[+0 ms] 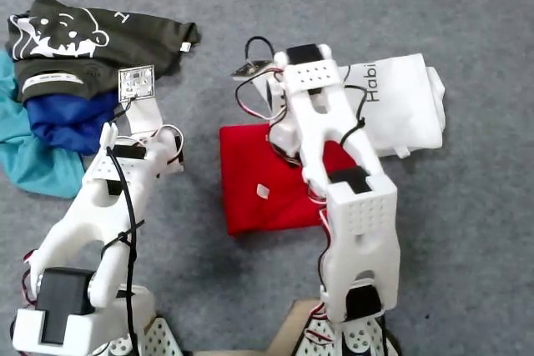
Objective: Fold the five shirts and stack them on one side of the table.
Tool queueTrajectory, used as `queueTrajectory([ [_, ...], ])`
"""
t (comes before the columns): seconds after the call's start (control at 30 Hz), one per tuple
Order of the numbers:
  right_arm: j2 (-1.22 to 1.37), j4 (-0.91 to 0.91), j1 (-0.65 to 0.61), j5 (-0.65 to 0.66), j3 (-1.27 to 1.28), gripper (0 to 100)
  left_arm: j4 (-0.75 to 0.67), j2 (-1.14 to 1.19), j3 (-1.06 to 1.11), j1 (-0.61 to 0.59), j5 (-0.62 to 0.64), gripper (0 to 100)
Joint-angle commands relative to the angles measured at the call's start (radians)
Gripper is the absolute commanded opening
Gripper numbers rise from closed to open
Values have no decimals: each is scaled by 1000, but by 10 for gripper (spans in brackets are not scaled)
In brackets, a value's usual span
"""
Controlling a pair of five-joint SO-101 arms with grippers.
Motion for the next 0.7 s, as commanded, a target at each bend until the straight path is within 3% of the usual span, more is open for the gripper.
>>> queueTrajectory([
  [0.0, -13, 9, 2, 6, -44, 15, -11, -8, -48, 2, -9, 29],
  [0.17, -5, -14, -29, -2, -153, 38, -11, -8, -48, 4, -9, 29],
  [0.37, -1, -52, -28, 0, -170, 254, -12, -8, -48, 1, -9, 29],
  [0.67, 96, -46, -29, 0, -153, 151, -14, -8, -48, -1, -9, 29],
])
